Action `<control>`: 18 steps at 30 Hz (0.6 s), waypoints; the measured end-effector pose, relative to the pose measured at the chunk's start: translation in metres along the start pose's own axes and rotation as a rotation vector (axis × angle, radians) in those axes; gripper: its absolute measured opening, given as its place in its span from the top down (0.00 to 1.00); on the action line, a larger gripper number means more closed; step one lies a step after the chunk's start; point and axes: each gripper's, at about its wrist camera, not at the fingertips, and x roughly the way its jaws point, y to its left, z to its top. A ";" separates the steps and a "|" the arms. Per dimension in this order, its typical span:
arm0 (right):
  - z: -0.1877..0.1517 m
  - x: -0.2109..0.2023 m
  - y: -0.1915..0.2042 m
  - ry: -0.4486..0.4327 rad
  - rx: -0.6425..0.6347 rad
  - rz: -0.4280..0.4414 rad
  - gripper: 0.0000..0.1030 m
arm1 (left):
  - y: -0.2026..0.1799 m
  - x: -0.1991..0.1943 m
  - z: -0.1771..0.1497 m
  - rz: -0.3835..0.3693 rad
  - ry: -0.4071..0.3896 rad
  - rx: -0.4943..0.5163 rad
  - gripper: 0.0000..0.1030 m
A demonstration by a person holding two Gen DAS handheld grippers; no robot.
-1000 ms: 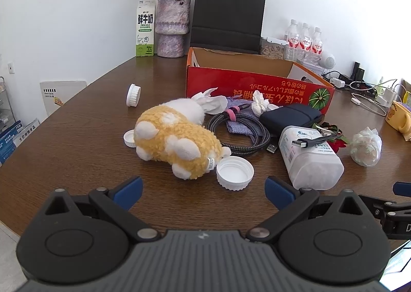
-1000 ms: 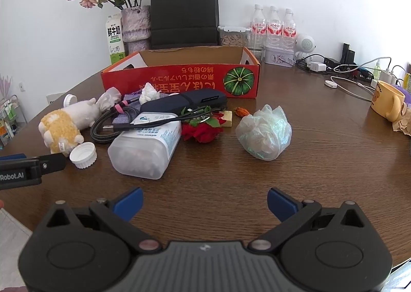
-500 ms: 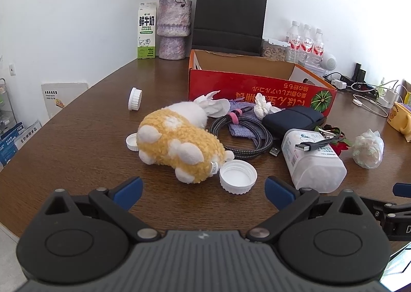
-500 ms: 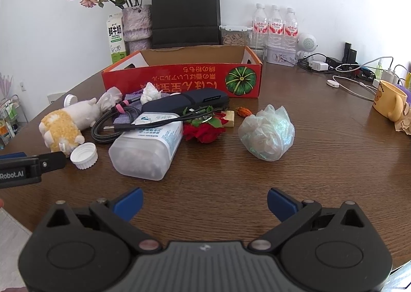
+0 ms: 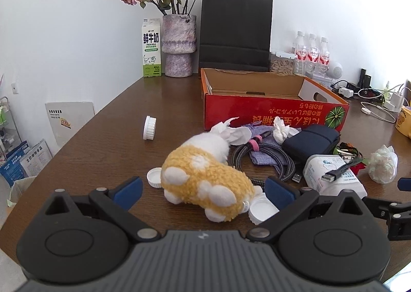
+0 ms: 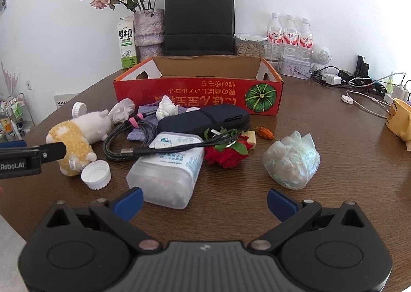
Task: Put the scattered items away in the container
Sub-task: 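Move the left tool toward the yellow-and-white plush toy, then grasp the plush toy with the left tool while the right tool grasps the red brooch cable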
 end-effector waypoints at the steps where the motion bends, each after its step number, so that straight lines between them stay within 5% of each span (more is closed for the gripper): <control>1: 0.003 0.001 -0.001 -0.007 0.003 -0.004 0.00 | 0.001 0.003 0.003 0.001 0.000 0.007 0.00; 14: 0.047 0.024 -0.015 -0.004 0.026 -0.036 0.10 | 0.016 0.055 0.036 0.025 0.051 0.054 0.00; 18: 0.051 0.037 -0.017 0.026 0.053 -0.031 0.28 | 0.016 0.070 0.037 0.017 0.080 0.057 0.00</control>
